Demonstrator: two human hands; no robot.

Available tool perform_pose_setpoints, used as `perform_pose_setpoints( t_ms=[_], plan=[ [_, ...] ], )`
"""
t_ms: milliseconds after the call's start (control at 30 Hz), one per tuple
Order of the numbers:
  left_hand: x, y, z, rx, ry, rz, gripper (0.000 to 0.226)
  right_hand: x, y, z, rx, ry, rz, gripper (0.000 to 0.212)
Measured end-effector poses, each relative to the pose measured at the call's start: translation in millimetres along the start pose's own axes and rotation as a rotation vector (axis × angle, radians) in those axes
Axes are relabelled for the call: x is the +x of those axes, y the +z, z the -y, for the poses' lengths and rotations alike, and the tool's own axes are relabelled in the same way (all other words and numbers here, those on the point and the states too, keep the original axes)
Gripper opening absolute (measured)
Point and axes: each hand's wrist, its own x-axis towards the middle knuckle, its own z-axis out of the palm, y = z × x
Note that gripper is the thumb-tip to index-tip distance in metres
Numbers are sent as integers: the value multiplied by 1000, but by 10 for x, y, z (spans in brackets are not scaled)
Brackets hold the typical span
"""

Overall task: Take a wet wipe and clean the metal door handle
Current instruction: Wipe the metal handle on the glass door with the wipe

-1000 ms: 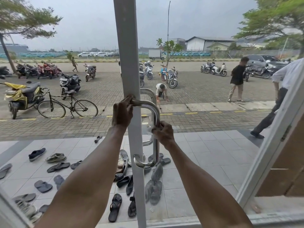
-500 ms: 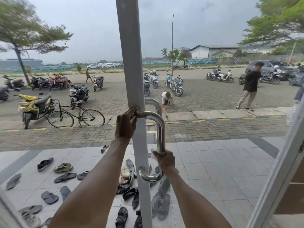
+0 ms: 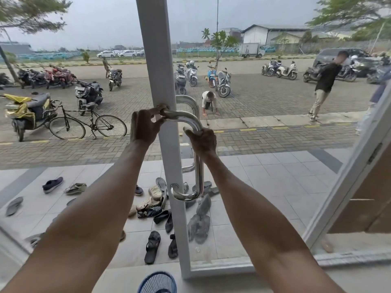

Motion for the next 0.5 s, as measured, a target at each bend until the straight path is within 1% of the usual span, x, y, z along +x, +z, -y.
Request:
perform_pose_setpoints(
  t_ms=[133, 200, 267, 333, 400, 500],
  plan=[
    [-4, -15, -28, 40, 38, -19, 40, -233, 69, -401, -55, 138, 85, 41],
    [-7, -19, -46, 44, 56, -20, 39, -367, 77, -618, -96, 209, 184, 33],
    [0, -27, -42, 53, 59, -16, 39, -436, 80, -745, -113, 274, 223, 26],
    [9, -34, -32, 56, 52, -7, 41, -428, 82, -732, -135, 276, 214, 26],
    [9, -31, -26, 65, 50, -1, 42, -378, 75, -638, -164, 237, 199, 29],
    [6, -13, -20, 70, 57, 0, 42, -260, 30, -394, -124, 161, 131, 40]
  ],
)
